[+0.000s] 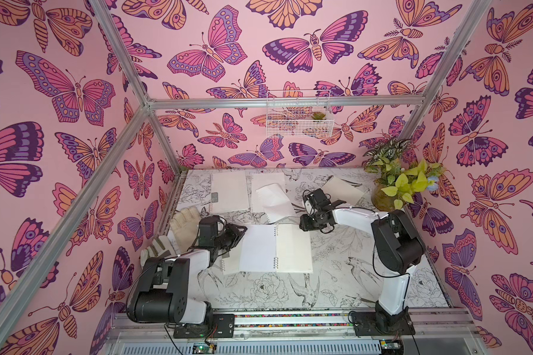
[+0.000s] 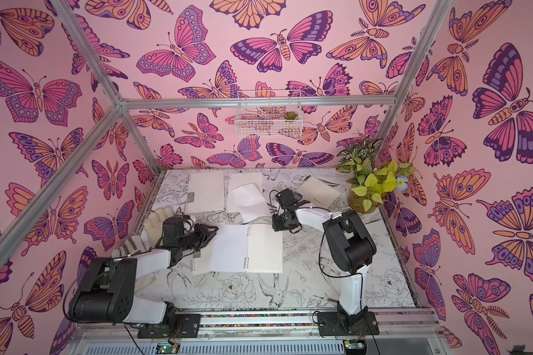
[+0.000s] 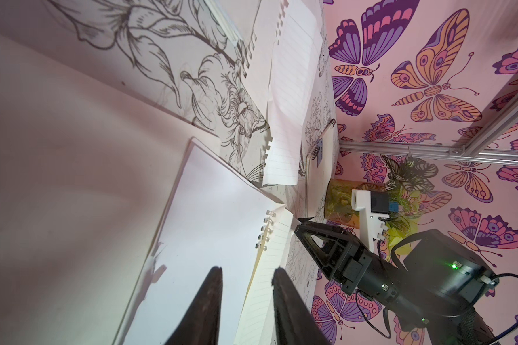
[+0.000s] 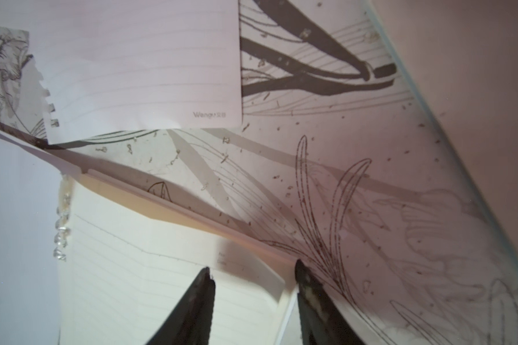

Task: Tear off pages from different notebooks
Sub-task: Tear off the paper from the notebook.

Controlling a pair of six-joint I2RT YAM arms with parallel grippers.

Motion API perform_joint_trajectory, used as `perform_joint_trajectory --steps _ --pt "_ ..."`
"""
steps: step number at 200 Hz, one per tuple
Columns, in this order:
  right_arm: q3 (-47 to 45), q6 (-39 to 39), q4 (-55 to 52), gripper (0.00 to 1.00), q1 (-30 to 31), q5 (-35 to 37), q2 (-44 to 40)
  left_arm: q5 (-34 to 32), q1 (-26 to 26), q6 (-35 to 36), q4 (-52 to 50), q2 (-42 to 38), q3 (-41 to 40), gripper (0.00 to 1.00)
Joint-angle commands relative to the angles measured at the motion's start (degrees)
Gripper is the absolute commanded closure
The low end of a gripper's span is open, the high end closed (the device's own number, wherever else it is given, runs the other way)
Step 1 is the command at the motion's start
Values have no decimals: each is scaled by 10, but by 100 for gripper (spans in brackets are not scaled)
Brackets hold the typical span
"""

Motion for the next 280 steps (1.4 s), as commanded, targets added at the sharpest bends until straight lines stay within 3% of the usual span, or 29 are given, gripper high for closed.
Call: perform_joint_trajectory --steps 1,32,69,125,158,180,197,226,280 --pt "-6 3 12 55 -9 -20 -4 -10 4 21 -19 -2 -1 62" --pt "-6 6 16 58 -9 -27 1 -15 4 25 -27 -3 1 60" --pt "-6 7 22 69 -7 -41 0 -23 4 34 -41 -1 3 58" --pt "-16 6 15 66 -5 -30 -1 -30 10 47 -58 -2 7 51" --pt "-25 7 18 65 -5 -26 0 -43 13 64 -90 -12 13 35" --pt "-29 12 32 74 -5 -48 0 -58 13 74 -108 -21 14 25" --pt "-32 14 40 86 -5 -58 -4 -69 13 87 -127 -28 17 0" --pt "-34 11 46 100 -5 -88 -27 -87 13 114 -144 -41 22 0" --pt "-49 -14 66 100 -5 -167 -121 -47 14 194 -141 -19 68 0"
